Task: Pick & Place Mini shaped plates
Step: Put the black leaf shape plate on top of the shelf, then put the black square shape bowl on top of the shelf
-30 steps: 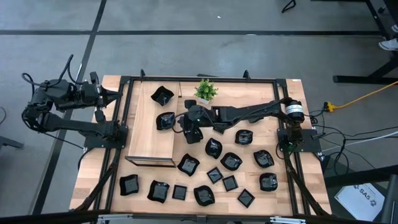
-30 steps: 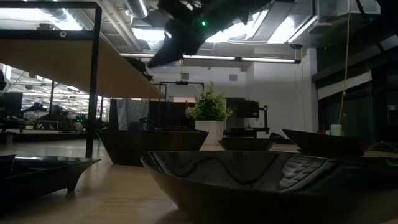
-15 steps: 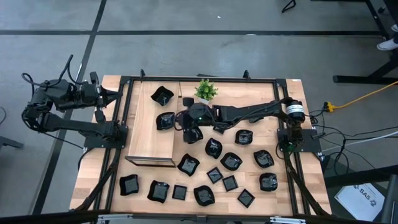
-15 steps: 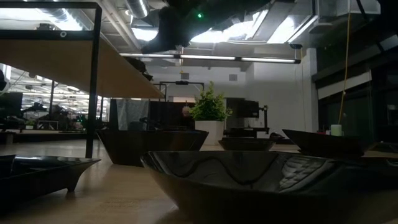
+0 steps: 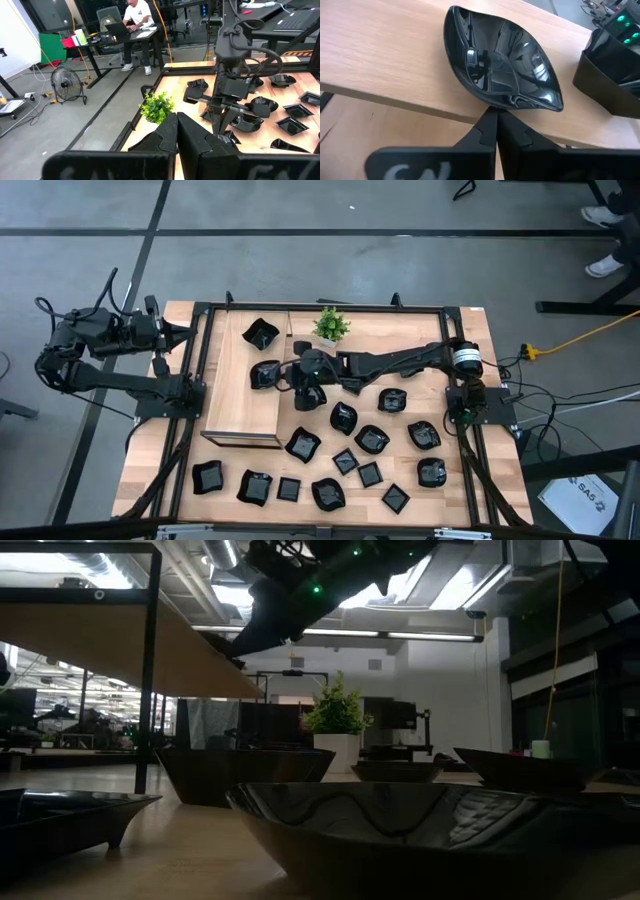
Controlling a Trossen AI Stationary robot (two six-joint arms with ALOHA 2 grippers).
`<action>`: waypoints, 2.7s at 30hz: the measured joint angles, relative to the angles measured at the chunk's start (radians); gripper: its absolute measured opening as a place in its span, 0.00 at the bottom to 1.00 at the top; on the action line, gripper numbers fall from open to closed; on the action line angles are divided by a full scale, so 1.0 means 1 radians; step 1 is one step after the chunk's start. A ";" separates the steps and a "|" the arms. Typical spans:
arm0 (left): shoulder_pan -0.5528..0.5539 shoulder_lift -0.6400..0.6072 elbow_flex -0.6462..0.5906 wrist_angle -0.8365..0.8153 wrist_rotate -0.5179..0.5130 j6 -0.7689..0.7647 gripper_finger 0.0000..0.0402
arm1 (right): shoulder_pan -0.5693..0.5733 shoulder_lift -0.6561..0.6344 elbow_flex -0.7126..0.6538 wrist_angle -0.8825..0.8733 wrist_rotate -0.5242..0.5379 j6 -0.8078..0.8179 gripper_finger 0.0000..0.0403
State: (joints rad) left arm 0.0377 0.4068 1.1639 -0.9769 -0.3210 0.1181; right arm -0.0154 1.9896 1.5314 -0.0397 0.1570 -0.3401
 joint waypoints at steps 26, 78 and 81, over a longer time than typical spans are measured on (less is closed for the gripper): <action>0.000 0.000 0.000 0.000 0.000 0.000 0.01 | 0.034 -0.039 0.000 -0.095 -0.153 0.132 0.05; 0.000 0.000 0.000 0.000 0.000 0.000 0.01 | 0.160 -0.151 -0.130 -0.898 0.218 0.736 0.38; 0.000 0.000 0.000 0.000 0.000 0.000 0.01 | 0.160 -0.151 -0.175 -0.863 0.218 0.756 0.37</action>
State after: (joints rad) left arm 0.0376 0.4068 1.1637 -0.9771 -0.3210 0.1181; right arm 0.1444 1.8381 1.3568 -0.9031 0.3752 0.4163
